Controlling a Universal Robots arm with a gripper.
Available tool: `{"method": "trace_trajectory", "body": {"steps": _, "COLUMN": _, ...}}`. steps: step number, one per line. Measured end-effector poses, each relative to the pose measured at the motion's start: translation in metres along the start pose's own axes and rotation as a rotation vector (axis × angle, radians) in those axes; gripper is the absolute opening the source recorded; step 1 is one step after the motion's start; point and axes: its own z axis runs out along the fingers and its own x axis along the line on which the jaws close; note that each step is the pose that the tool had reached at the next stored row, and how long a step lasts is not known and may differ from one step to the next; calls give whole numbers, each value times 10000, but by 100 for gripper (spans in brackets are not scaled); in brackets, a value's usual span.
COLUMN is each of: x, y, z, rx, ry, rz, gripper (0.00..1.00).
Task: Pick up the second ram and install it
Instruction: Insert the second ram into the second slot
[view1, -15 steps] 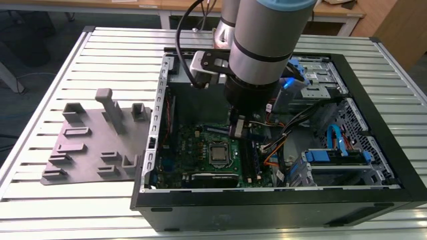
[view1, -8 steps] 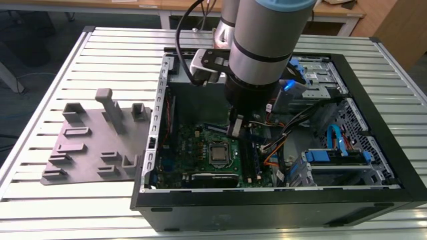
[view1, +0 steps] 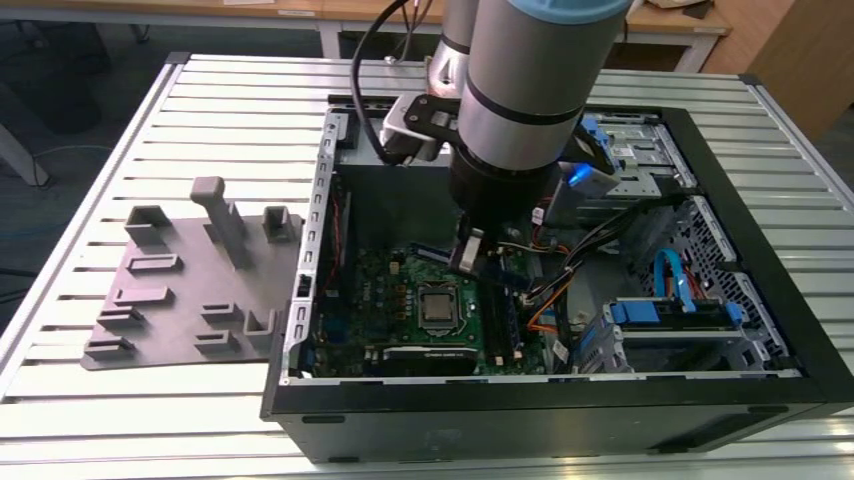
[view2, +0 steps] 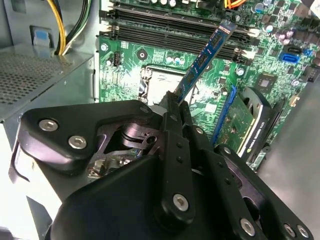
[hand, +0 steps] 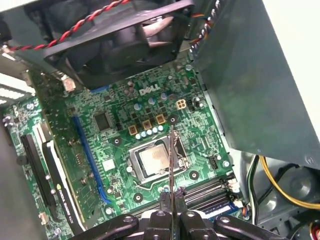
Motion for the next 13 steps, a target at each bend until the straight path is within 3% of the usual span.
{"method": "trace_trajectory", "body": {"steps": 13, "x": 0, "y": 0, "z": 2, "rx": 62, "ry": -68, "rz": 1300, "gripper": 11}}
